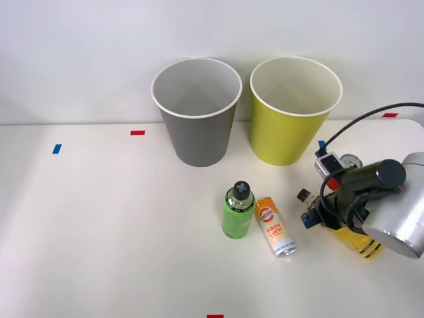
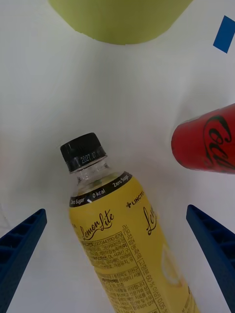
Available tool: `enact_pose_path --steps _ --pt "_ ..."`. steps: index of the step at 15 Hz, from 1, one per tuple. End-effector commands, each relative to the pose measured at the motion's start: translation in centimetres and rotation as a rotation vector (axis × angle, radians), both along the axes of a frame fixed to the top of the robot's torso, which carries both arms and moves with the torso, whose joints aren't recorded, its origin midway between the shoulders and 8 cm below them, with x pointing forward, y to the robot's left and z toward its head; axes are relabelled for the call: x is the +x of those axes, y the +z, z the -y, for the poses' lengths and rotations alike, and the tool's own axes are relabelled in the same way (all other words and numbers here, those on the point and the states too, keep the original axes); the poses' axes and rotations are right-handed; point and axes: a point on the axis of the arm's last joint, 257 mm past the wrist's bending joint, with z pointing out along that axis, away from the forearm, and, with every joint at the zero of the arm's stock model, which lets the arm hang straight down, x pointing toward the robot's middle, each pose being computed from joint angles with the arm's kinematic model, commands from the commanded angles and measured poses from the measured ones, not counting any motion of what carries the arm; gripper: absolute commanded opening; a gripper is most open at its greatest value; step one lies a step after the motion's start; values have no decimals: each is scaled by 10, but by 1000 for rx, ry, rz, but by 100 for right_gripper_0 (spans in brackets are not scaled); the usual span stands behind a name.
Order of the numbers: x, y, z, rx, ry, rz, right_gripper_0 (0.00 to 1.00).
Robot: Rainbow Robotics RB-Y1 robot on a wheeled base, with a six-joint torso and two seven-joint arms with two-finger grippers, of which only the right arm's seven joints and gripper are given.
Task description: Put cans in the gray bin, plastic bottles in the light green bin
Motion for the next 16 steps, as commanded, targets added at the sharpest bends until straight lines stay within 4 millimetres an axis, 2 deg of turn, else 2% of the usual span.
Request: enact_pose_path --steps 1,5,10,13,16 --pt "13 -2 5 -22 39 -62 100" --pt "10 -3 12 -135 103 -129 100" --pt "-2 -5 18 -193 135 -185 100" --pt "-2 -4 23 -218 144 -195 100" --pt "-2 -15 28 -204 127 -247 100"
